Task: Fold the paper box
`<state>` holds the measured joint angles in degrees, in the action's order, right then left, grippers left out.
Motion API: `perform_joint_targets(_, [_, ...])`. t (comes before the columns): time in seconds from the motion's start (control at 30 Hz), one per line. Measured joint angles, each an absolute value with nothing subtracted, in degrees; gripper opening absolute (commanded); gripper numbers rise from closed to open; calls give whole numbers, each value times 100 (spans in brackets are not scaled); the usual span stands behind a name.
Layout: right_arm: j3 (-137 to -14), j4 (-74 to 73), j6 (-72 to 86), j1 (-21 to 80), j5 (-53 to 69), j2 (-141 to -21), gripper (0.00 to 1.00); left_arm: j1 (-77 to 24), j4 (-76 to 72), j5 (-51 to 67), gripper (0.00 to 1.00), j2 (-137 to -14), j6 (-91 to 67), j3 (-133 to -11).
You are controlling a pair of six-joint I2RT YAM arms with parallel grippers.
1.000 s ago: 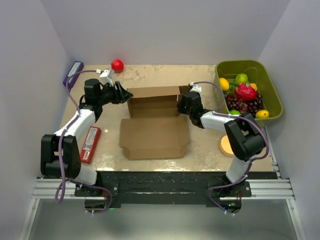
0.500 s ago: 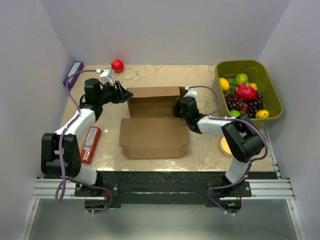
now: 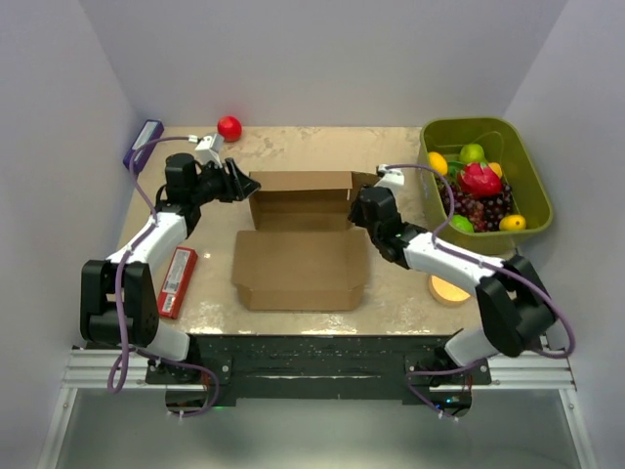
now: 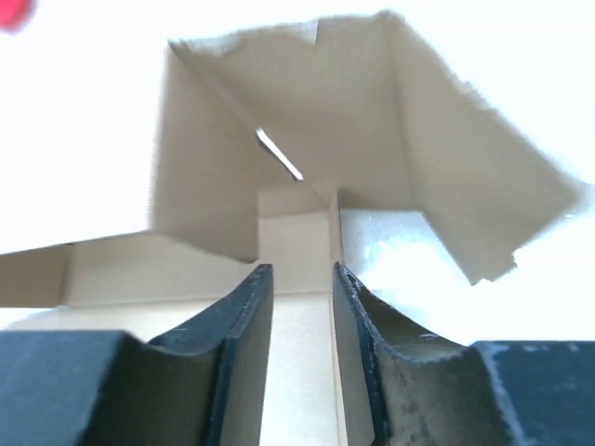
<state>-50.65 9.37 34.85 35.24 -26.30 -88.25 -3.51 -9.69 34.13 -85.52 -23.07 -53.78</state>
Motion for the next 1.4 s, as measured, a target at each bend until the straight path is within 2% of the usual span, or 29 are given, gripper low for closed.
perform_joint_targets(0.03, [-5026, 891, 3479, 3524, -2659, -8613, 34, -351, -969, 3413, 51, -8552, -2307, -5378])
perform_joint_targets(0.13, [-4934, 856, 3444, 3524, -2687, -8169, 21, -351, -969, 3417, 51, -8552, -2307, -5378])
perform_joint_targets(0.27, [-4930, 860, 3404, 3524, -2438, -8311, 0, -351, -969, 3420, 51, -8552, -2307, -5378])
perform_joint_targets(0.53, [-5258, 491, 3444, 3522, -2357, -9509, 0, -351, -969, 3420, 51, -8552, -2307, -5378])
perform_joint_targets(0.97, [-5312, 504, 3448, 3234, -2652, -9561, 0, -351, -969, 3426, 51, -8552, -2307, -5378])
perform_joint_targets(1.4, [-5308, 1535, 3334, 3133, -2281, -10121, 0, -351, -967, 3433, 51, -8552, -2307, -5378])
